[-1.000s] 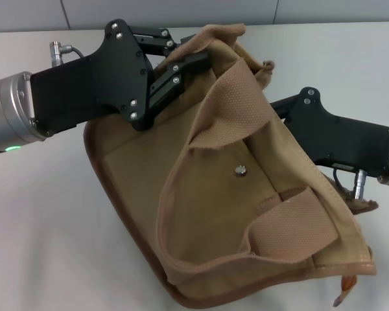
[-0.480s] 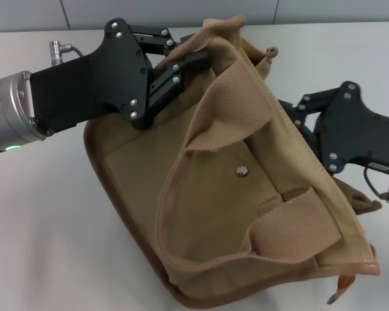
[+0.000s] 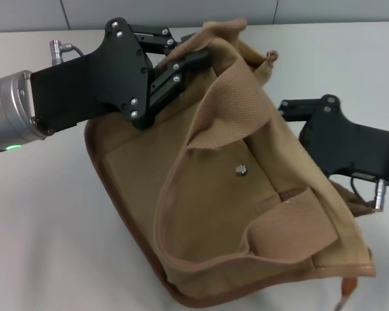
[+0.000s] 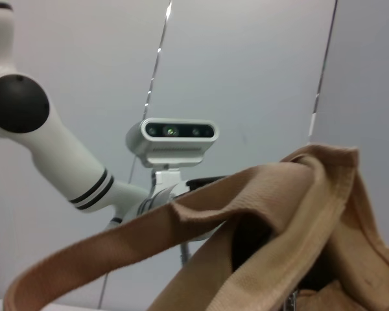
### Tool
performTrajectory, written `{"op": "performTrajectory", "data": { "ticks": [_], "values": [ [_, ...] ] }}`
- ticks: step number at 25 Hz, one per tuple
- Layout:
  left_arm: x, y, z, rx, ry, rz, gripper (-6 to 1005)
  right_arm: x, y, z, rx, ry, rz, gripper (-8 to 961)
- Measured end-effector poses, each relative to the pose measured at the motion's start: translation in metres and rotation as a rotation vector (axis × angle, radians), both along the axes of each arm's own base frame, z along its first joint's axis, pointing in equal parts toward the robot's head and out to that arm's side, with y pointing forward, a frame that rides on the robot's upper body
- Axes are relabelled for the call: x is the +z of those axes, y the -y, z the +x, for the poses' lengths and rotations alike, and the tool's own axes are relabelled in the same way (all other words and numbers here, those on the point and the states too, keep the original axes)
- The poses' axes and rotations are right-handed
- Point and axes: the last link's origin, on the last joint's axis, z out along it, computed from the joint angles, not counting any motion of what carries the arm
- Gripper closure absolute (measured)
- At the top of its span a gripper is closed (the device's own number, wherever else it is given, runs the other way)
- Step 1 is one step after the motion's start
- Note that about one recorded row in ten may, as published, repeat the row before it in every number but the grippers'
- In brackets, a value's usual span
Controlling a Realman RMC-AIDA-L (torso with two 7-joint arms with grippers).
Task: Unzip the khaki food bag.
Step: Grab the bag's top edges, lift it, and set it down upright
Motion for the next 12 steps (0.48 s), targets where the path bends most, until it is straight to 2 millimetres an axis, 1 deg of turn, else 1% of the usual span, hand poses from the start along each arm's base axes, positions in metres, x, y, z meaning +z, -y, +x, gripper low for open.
{"op": "performTrajectory", "data": {
  "ticks": [1,6,12],
  "values": [
    [0.0000,0.0000,0.0000,0.000,0.000,0.000,910,-0.0016,-0.0007,-0.0012,0.004,0.003,-0.006,800],
    [0.0000,0.0001,0.0001,-0.001,0.000,0.000,911,-0.0082,-0.0035,-0.0065,0.016,0.017,-0.022,567],
    [-0.0001,-0.0006,0.0017,-0.006,0.001,-0.001,911,-0.0080,-0.0090,-0.0098,-0.012,-0.014,0.004,364]
  ]
}}
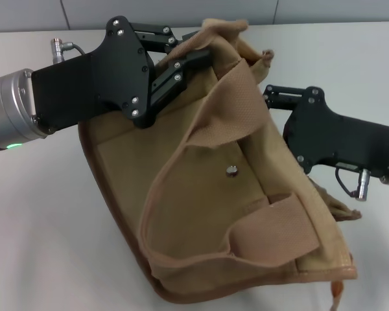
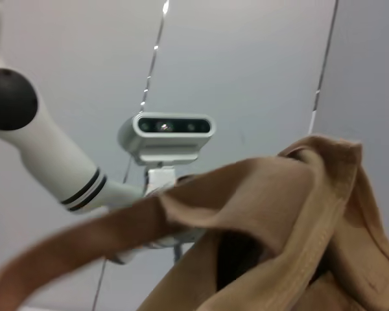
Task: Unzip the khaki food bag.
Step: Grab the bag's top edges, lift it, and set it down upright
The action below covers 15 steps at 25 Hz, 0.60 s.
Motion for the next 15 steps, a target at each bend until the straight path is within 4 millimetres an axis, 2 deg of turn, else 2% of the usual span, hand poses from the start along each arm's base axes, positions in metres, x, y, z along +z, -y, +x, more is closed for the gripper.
{"op": "performTrajectory", "data": {
  "ticks": [7,15],
  "values": [
    [0.0000,-0.0004,0.0010,-0.004,0.000,-0.001,911,0.0004,-0.0009,0.0000,-0.002,-0.007,0.014,526],
    [-0.0001,-0.0010,0.0020,-0.007,0.000,-0.001,910,0.0000,0.0011,0.0001,0.010,-0.006,0.019,782]
  ]
}}
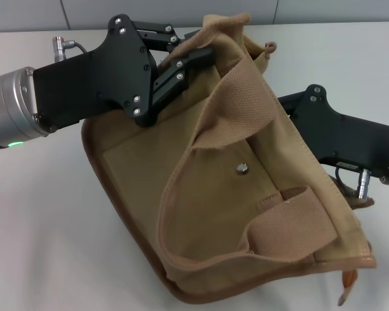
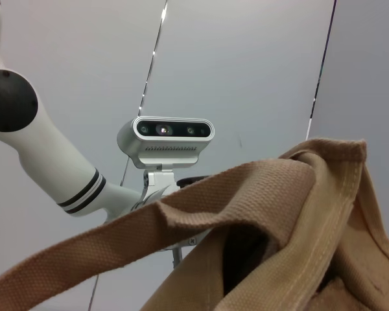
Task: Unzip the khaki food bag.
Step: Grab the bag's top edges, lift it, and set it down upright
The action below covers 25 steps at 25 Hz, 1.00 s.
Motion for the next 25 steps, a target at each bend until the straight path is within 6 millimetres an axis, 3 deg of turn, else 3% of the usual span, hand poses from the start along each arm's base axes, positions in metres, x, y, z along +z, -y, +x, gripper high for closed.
{"op": "performTrajectory", "data": {
  "ticks": [3,8,25],
  "values": [
    [0.000,0.000,0.000,-0.001,0.000,-0.001,910,0.003,-0.001,-0.001,-0.010,-0.029,0.014,907],
    [0.000,0.001,-0.001,0.003,0.001,0.000,911,0.010,0.005,0.004,-0.021,-0.113,0.065,950],
    [0.002,0.000,-0.003,0.026,0.024,0.019,910,0.026,0.055,0.044,-0.077,-0.144,0.096,952]
  ]
}}
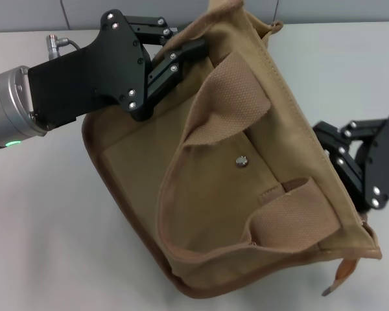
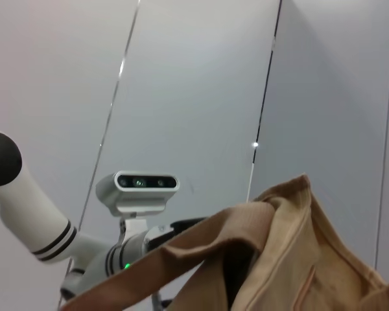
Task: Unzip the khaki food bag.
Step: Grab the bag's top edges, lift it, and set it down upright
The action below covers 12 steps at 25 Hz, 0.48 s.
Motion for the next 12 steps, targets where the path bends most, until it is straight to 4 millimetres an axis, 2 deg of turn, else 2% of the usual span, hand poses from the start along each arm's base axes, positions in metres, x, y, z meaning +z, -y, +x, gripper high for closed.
{"op": "performTrajectory", "data": {
  "ticks": [4,7,12],
  "values": [
    [0.001,-0.001,0.001,0.002,0.006,0.005,911,0.006,0.019,0.016,-0.030,0.016,-0.014,953],
    [0.002,-0.002,0.000,0.008,0.012,0.011,911,0.021,0.039,0.034,-0.085,0.007,0.002,953],
    [0.001,-0.002,0.000,0.012,0.010,0.014,910,0.031,0.058,0.046,-0.115,0.010,-0.020,954]
  ]
}}
